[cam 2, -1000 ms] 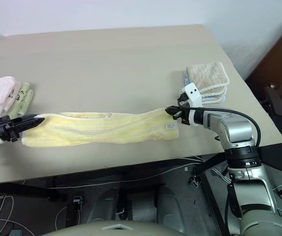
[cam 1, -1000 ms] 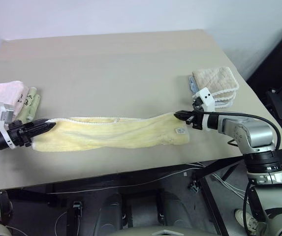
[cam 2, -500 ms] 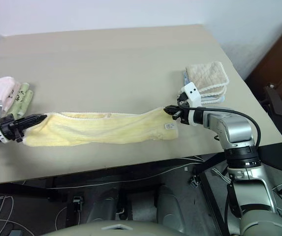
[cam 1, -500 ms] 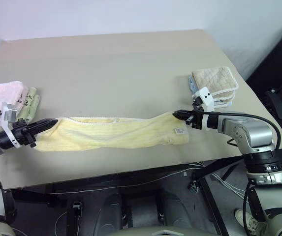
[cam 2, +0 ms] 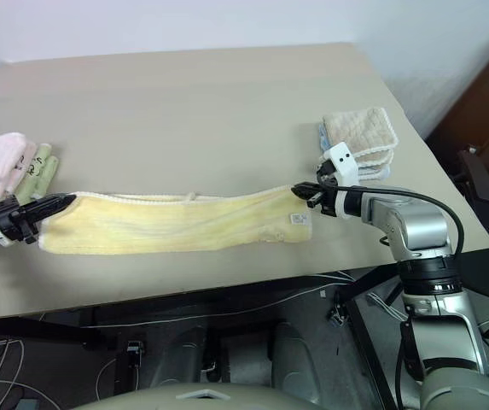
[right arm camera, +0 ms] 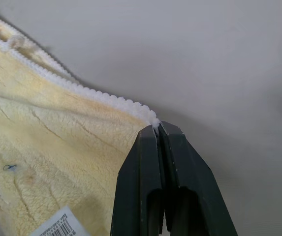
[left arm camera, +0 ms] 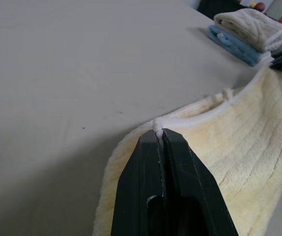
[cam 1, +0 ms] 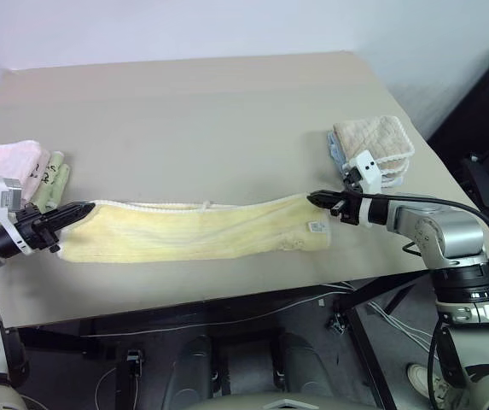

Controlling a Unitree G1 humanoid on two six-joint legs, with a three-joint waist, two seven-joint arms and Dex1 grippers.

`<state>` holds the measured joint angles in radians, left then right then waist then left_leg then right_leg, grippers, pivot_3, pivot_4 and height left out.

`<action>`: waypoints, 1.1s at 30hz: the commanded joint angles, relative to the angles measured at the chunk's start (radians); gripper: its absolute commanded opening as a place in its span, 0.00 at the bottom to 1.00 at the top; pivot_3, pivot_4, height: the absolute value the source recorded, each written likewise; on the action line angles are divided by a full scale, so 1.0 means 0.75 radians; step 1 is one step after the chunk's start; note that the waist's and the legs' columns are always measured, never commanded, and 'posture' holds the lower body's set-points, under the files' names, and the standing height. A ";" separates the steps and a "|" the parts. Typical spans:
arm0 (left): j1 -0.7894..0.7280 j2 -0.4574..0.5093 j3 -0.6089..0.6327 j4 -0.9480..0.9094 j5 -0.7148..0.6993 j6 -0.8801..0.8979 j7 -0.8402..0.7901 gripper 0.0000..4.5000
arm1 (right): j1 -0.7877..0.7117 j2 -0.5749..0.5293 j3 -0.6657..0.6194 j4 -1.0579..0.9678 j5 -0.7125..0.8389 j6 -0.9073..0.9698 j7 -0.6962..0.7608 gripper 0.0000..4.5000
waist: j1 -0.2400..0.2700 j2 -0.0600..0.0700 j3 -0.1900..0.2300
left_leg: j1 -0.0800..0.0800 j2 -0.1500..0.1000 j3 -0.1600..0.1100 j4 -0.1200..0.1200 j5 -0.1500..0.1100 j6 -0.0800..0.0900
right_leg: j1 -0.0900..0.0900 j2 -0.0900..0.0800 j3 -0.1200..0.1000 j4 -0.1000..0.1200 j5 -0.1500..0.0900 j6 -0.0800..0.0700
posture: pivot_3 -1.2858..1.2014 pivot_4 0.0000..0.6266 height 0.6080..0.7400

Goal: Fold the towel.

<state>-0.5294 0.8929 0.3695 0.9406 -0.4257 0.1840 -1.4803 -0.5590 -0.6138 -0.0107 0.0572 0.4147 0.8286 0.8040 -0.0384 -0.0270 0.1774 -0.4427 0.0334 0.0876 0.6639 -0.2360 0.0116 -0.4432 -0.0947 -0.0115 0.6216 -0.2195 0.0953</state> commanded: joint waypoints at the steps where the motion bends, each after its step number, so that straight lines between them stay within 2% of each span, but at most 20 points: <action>1: -0.059 0.013 0.042 0.012 -0.024 -0.036 0.022 0.00 | -0.011 -0.027 -0.063 -0.074 0.031 0.008 -0.006 0.00 | 0.002 0.000 0.000 | 0.000 0.000 0.000 0.000 0.000 0.000 | 0.000 0.000 0.000 0.000 0.000 0.000 | 0.52 0.24 1.00; 8: -0.114 -0.005 0.037 0.074 -0.007 -0.066 0.074 0.00 | -0.022 -0.019 -0.075 -0.040 0.018 -0.005 -0.017 0.00 | 0.003 0.000 0.000 | 0.000 0.000 0.000 0.000 0.000 0.000 | 0.000 0.000 0.000 0.000 0.000 0.000 | 0.52 0.24 1.00; 12: -0.090 -0.019 -0.022 0.084 0.056 -0.124 0.095 0.00 | -0.022 -0.011 -0.064 -0.032 0.011 -0.008 -0.018 0.00 | 0.003 0.000 0.000 | 0.000 0.000 0.001 0.000 0.000 0.000 | 0.000 0.000 0.000 0.000 0.000 0.000 | 0.52 0.24 1.00; 16: -0.105 -0.023 -0.027 0.112 0.057 -0.065 0.091 0.00 | -0.020 -0.015 -0.033 -0.028 0.000 -0.027 0.011 0.00 | 0.003 0.000 0.000 | 0.000 -0.001 0.001 0.000 0.000 0.000 | 0.000 0.000 0.000 0.000 0.000 0.000 | 0.52 0.24 1.00; 19: -0.128 -0.015 -0.013 0.119 0.043 -0.019 0.097 0.00 | -0.011 -0.011 -0.044 -0.047 0.030 -0.015 0.034 0.14 | 0.003 0.000 0.000 | 0.000 -0.001 0.001 0.000 0.000 0.000 | 0.000 0.001 0.000 0.001 0.000 0.000 | 0.52 0.24 1.00; 22: -0.138 0.009 -0.001 0.113 0.050 -0.022 0.140 0.15 | 0.005 -0.022 -0.060 -0.077 0.053 0.011 0.047 0.35 | 0.003 0.000 0.000 | 0.000 -0.001 0.001 0.001 0.000 0.000 | 0.000 0.001 0.000 0.001 0.000 0.000 | 0.52 0.24 1.00; 30: -0.097 -0.028 0.100 -0.023 -0.006 -0.208 0.268 0.74 | 0.036 -0.050 -0.166 -0.093 0.118 0.106 -0.002 0.95 | 0.007 0.000 0.000 | 0.000 0.000 0.000 0.001 0.000 0.000 | 0.000 0.000 0.000 0.000 0.000 0.000 | 0.52 0.24 1.00; 31: -0.094 -0.042 0.124 -0.052 -0.035 -0.190 0.281 0.82 | 0.051 -0.052 -0.203 -0.114 0.153 0.145 -0.005 1.00 | 0.010 0.000 0.000 | 0.000 0.000 -0.001 0.001 0.000 0.000 | 0.000 -0.001 0.000 0.001 0.000 0.000 | 0.52 0.24 1.00; 32: -0.090 -0.058 0.148 -0.094 -0.073 -0.141 0.297 0.88 | 0.067 -0.052 -0.246 -0.135 0.196 0.191 -0.010 1.00 | 0.013 0.000 0.000 | 0.000 0.000 0.000 0.001 0.000 0.000 | 0.000 -0.001 0.000 0.001 0.000 0.000 | 0.52 0.24 1.00; 33: -0.083 -0.071 0.164 -0.132 -0.102 -0.098 0.314 0.88 | 0.080 -0.052 -0.287 -0.154 0.239 0.240 -0.017 1.00 | 0.021 0.000 0.000 | 0.000 0.000 -0.001 0.001 0.000 0.000 | 0.000 -0.001 0.000 0.001 0.000 0.000 | 0.52 0.24 1.00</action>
<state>-0.5950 0.8401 0.4511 0.9032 -0.4488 0.0763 -1.2629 -0.5034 -0.6395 -0.1574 -0.0018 0.5322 0.9602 0.7979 -0.0229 -0.0271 0.1775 -0.4427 0.0336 0.0871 0.6643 -0.2360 0.0116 -0.4430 -0.0955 -0.0114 0.6221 -0.2194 0.0956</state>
